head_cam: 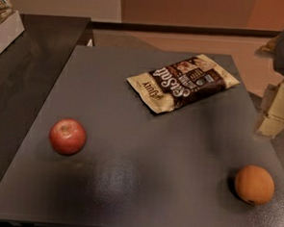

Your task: Pick brown chip bag

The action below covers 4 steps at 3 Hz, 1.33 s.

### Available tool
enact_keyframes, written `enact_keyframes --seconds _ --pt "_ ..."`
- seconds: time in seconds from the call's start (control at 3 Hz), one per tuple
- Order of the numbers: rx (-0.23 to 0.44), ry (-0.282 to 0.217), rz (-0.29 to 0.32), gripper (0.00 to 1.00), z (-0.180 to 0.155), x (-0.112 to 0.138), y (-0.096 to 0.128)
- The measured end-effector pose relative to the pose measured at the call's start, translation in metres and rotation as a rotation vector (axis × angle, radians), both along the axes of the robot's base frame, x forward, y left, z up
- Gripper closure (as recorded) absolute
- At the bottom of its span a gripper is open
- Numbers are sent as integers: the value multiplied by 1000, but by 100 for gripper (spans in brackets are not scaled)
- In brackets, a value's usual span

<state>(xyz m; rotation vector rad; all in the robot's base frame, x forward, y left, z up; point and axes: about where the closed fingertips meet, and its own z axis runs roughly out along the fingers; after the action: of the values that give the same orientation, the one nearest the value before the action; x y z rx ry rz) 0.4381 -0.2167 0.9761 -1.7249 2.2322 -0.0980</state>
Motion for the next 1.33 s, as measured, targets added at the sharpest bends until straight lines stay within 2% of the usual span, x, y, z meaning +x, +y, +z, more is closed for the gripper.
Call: enact_keyframes --seconds 0.33,0.67,1.0,1.33 --pt "7 -10 -1 0 1 2 3" --pt "44 -34 8 0 2 19 14" --pt "93 -64 33 0 -2 47 29" --pt "121 -73 64 0 -14 79 42"
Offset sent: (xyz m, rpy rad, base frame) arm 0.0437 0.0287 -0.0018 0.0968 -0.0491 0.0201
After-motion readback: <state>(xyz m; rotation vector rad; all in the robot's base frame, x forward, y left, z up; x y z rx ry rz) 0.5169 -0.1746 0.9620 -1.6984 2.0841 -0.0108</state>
